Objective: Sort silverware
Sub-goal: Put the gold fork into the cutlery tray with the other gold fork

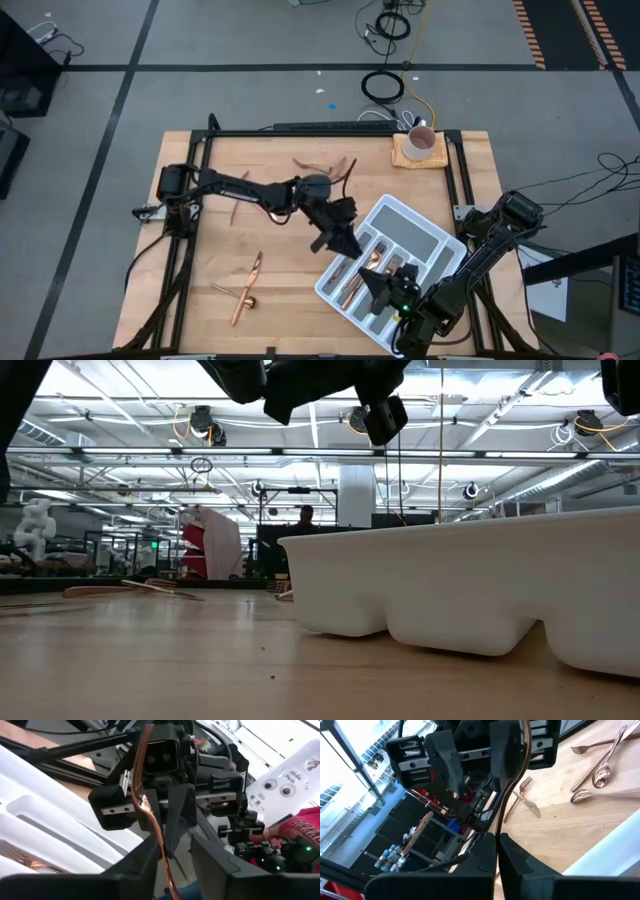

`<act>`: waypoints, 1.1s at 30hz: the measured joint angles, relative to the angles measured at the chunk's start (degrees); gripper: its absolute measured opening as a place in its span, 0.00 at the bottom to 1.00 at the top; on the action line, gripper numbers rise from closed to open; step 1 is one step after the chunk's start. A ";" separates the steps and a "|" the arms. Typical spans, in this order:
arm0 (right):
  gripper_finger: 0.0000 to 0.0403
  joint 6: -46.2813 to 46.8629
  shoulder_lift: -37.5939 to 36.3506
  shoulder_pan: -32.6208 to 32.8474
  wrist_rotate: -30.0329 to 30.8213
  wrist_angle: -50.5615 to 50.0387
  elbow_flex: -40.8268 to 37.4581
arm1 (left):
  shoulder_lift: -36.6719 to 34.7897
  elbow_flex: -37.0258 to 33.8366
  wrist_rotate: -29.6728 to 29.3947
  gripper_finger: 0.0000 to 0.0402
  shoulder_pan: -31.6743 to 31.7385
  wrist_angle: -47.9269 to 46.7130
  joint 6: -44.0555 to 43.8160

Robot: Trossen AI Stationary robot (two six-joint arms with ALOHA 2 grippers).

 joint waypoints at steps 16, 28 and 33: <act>0.00 -12.08 0.00 -6.02 -10.47 7.08 0.00 | 0.00 0.00 -4.51 0.45 -2.63 0.94 -3.15; 0.00 -9.57 -0.06 -1.52 7.65 4.86 0.04 | -1.77 0.09 -1.89 0.46 4.04 2.54 -9.06; 0.00 -16.39 -2.20 -1.04 7.84 6.15 0.07 | -1.75 0.07 -1.47 0.46 5.97 1.59 -9.48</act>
